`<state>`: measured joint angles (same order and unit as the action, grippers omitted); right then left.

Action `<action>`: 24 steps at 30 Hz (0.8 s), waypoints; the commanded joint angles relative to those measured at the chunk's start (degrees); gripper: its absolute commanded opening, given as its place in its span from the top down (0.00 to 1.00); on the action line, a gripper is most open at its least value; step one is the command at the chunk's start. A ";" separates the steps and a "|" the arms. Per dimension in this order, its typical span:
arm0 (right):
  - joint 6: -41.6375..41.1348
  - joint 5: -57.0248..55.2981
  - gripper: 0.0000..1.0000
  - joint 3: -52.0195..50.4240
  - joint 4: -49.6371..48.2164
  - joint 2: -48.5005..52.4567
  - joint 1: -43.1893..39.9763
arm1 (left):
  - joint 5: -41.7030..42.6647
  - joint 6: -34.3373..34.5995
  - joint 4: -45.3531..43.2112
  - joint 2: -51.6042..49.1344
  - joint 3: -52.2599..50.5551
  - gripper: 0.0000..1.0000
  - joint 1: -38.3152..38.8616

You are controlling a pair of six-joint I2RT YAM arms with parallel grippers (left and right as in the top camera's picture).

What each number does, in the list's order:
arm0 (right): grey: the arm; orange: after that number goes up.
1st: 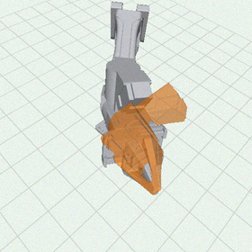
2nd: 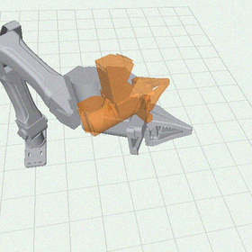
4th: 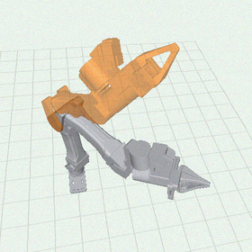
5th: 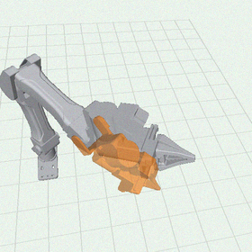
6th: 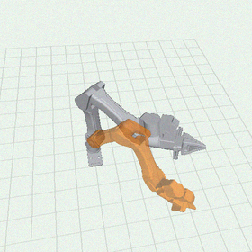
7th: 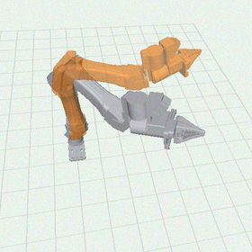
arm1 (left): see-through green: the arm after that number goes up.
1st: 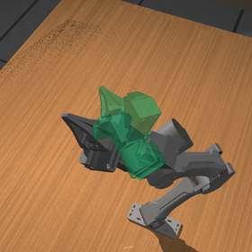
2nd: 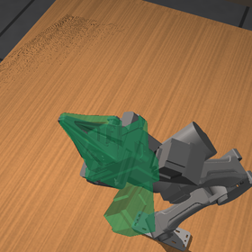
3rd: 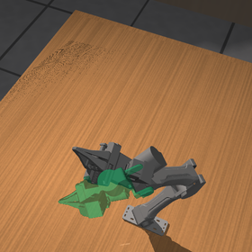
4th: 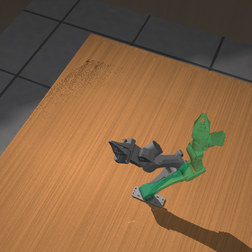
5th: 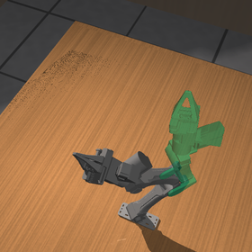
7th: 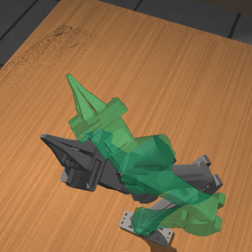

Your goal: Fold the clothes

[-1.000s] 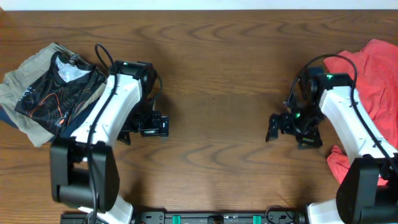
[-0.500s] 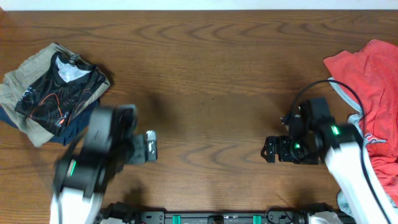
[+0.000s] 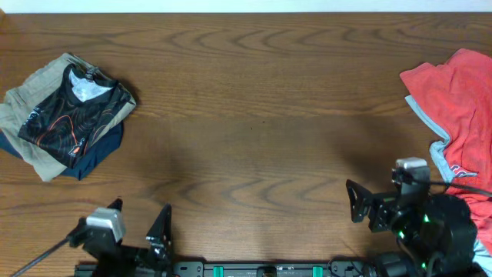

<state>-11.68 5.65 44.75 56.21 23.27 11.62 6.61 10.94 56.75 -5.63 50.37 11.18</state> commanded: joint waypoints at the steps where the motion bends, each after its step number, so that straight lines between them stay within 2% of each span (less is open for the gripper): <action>1: -0.68 -1.14 0.01 -0.72 0.66 -1.38 0.57 | -0.79 0.74 0.61 1.40 -0.70 0.02 -0.07; 18: -0.68 -1.16 0.01 -0.79 7.52 -1.51 0.46 | -0.79 0.74 10.25 1.33 -0.70 0.02 -0.07; 24: -0.02 -4.17 0.01 -1.20 8.50 -3.37 -3.10 | -0.61 0.76 11.58 1.33 -0.70 0.02 -0.07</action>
<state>-11.68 4.12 44.12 64.66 21.32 10.26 6.44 10.94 68.36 -4.38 50.06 11.18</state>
